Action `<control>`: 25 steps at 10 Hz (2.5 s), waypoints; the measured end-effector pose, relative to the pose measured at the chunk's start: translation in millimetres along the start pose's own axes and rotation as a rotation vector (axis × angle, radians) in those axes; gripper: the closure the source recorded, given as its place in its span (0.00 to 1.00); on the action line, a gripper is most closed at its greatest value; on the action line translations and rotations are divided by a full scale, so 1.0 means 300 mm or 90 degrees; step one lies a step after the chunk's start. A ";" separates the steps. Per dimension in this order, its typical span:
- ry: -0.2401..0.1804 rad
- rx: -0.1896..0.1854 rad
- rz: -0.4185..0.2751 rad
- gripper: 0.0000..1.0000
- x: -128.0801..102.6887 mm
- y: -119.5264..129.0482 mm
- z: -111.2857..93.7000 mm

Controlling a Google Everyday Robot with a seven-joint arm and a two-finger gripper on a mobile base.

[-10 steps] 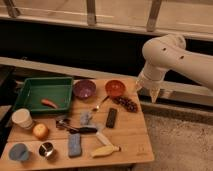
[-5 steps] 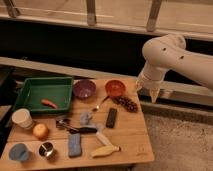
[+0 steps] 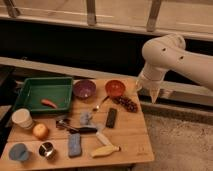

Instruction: Place sponge in purple bowl

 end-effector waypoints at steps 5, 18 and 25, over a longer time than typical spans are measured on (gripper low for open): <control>0.025 0.002 -0.139 0.35 0.192 0.268 0.086; 0.114 -0.042 -0.255 0.35 0.511 0.522 0.291; 0.203 -0.034 -0.319 0.35 0.698 0.622 0.461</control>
